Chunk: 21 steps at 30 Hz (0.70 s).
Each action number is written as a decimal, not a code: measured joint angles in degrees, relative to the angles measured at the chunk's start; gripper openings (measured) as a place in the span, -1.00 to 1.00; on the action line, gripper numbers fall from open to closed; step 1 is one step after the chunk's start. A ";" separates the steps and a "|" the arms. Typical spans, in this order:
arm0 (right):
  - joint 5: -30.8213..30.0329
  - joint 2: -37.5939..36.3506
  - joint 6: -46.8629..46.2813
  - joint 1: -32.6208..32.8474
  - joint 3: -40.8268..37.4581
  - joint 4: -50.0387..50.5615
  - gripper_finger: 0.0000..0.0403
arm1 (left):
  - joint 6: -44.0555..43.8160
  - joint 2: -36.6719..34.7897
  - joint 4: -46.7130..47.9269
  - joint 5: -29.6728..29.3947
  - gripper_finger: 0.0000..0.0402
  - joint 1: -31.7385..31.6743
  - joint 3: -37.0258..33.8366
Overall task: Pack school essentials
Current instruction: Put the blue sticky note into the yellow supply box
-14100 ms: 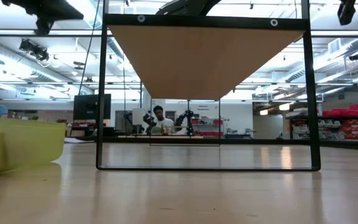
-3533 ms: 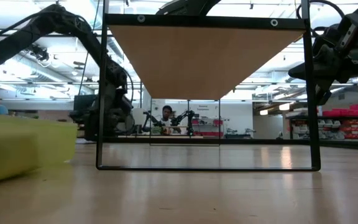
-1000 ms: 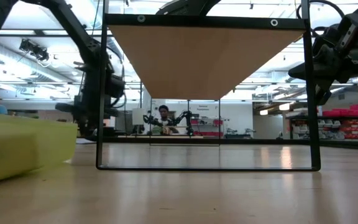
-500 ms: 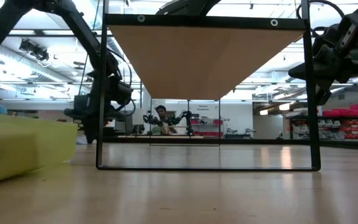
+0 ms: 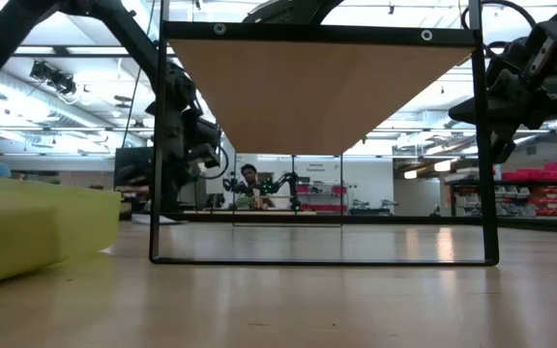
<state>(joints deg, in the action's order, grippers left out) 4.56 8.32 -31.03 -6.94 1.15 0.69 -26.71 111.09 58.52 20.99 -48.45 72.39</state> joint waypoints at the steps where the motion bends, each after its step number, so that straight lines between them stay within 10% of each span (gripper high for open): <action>1: 0.00 0.00 0.00 0.00 0.02 0.00 -0.97 | 0.38 -0.09 0.16 -2.29 -0.97 0.06 0.57; 8: 0.00 0.00 0.00 0.00 0.00 0.00 -0.97 | 4.21 -0.13 2.45 -16.36 -0.87 -0.47 2.30; 21: 0.00 0.00 0.00 -0.02 0.00 0.00 -0.97 | 7.65 -0.15 3.25 -14.87 -0.14 -11.55 2.30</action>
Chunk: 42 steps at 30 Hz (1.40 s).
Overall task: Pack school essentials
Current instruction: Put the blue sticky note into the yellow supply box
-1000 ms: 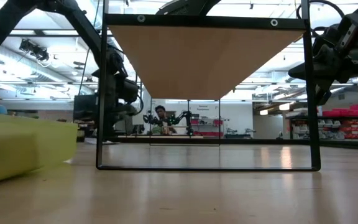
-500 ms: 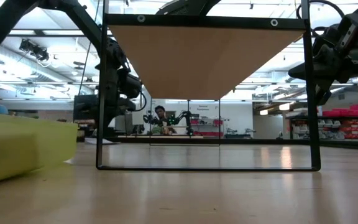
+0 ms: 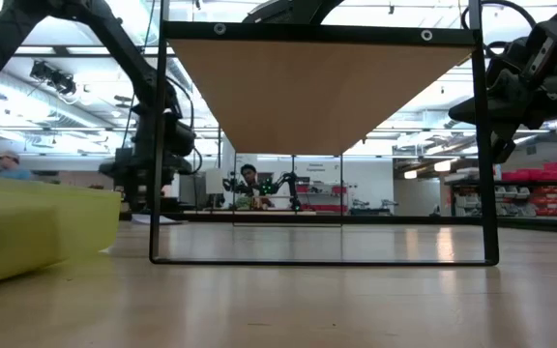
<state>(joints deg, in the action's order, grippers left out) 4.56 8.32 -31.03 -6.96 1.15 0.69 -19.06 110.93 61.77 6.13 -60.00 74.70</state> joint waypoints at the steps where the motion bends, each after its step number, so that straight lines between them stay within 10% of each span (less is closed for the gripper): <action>1: 0.00 0.00 0.00 0.02 0.00 0.00 -0.97 | 0.38 0.00 -0.42 1.06 -0.12 -0.49 -0.05; 42: 0.00 0.02 -0.02 0.00 0.00 0.00 -0.97 | -5.37 0.48 5.71 5.00 -0.63 -3.77 0.94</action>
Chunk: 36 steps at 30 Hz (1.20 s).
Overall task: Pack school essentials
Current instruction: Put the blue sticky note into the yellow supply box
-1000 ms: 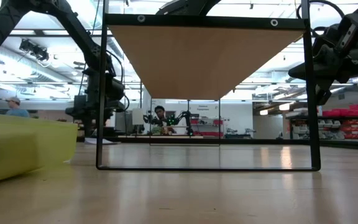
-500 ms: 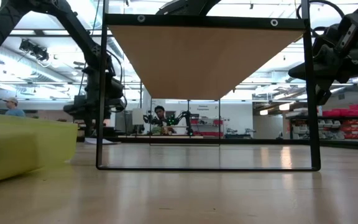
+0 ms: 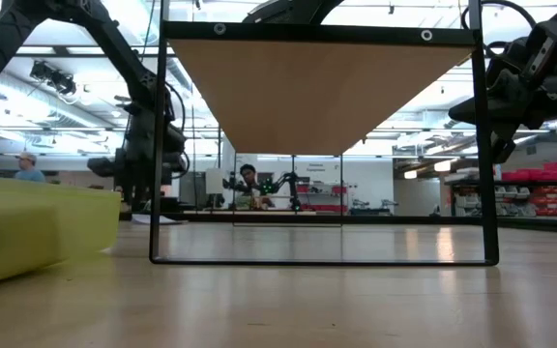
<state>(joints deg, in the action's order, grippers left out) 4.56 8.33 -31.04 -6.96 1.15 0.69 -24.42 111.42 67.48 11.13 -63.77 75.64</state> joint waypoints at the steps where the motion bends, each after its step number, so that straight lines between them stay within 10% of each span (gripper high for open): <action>1: 0.00 -0.02 0.00 0.00 0.00 0.00 -0.97 | -0.23 0.00 0.84 1.21 -0.64 -0.11 0.00; 11: -0.01 0.00 0.02 0.01 0.00 0.00 -0.97 | 7.27 -0.14 8.12 6.59 -0.60 5.24 0.34; 19: -0.01 0.00 0.00 0.01 0.00 0.00 -0.97 | 7.18 -8.03 2.70 -4.93 -0.67 9.58 1.75; 36: -0.01 -0.02 0.00 0.01 0.00 0.00 -0.97 | 13.79 -20.74 -36.22 -19.59 -0.92 17.34 -13.78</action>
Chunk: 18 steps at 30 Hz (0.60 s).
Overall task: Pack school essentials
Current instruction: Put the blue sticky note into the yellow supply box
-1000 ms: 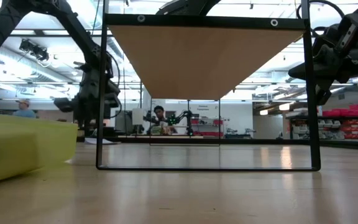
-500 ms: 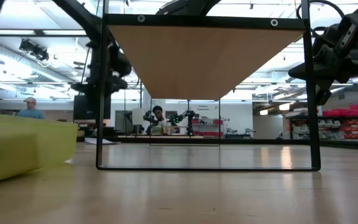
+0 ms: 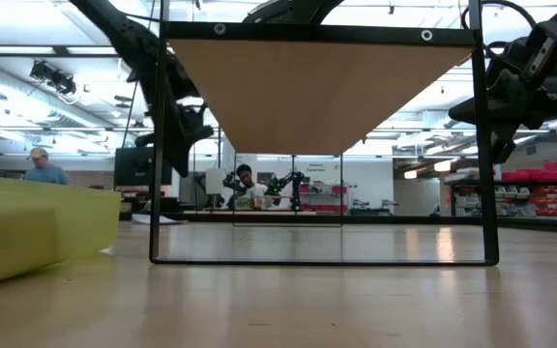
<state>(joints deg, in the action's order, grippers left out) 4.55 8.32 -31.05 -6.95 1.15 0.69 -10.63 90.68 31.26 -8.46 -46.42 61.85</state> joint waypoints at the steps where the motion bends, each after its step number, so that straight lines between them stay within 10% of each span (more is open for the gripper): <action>1: 0.01 0.00 0.02 -0.01 0.00 0.00 -0.97 | -0.10 -0.72 -1.76 -0.42 -0.94 0.01 -1.88; 18: 0.01 0.00 0.00 -0.01 0.00 -0.02 -0.97 | -12.55 -9.53 -14.24 2.46 -0.83 0.14 -22.63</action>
<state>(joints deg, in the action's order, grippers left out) 4.56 8.32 -31.05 -6.96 1.15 0.67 -23.19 81.14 17.02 -6.00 -46.28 39.22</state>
